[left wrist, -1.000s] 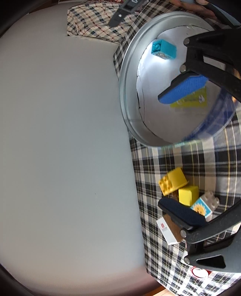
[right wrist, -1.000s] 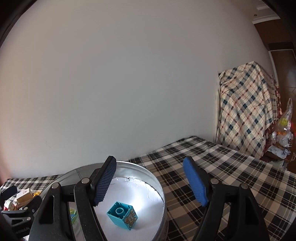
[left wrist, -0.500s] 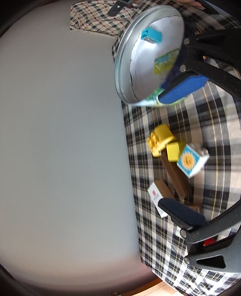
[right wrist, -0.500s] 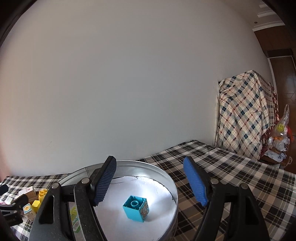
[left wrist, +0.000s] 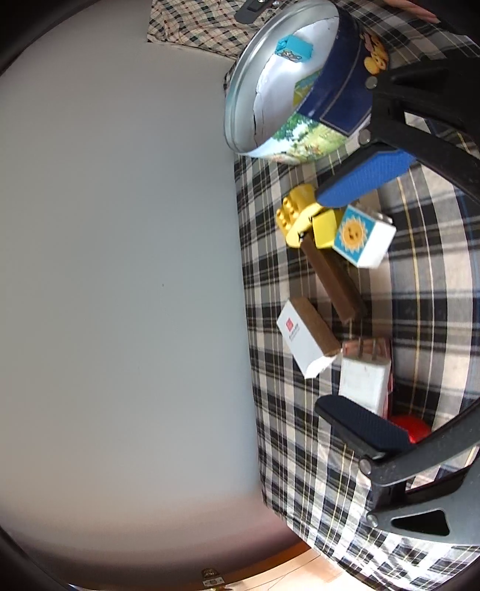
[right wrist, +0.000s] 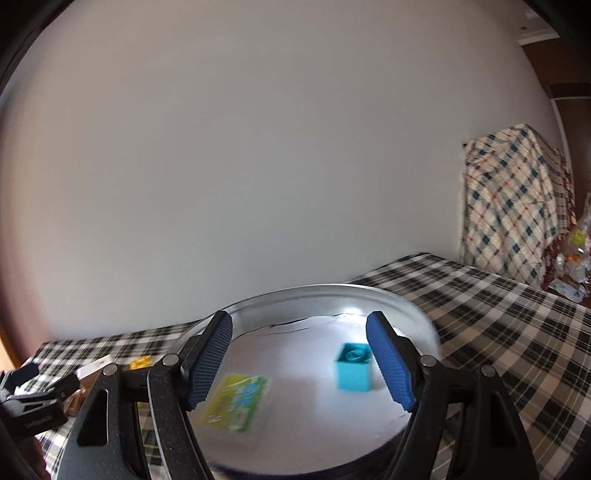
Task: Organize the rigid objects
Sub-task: 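Withdraw both tools from the tin back toward the remaining objects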
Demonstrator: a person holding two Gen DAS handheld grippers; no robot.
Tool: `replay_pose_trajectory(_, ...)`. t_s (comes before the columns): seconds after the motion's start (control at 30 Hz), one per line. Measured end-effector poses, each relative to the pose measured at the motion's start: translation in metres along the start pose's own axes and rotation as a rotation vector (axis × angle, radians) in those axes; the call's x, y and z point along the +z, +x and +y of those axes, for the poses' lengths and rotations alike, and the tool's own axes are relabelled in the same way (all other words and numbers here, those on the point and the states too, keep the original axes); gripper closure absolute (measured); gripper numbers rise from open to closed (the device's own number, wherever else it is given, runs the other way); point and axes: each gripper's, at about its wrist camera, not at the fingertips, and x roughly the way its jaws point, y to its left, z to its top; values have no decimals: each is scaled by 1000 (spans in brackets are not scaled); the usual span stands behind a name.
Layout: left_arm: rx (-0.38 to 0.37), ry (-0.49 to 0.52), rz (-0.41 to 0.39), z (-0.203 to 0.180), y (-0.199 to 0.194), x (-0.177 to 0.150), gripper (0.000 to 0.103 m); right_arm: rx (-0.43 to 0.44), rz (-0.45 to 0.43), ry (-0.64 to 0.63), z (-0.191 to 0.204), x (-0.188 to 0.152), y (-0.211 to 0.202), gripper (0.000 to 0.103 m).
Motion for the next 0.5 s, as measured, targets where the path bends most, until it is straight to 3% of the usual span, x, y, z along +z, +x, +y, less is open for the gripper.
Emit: replay_pose_trajectory(0.5, 35, -18, 51, 47, 4, -4, 0, 175, 103, -152, 92, -22, 7, 26)
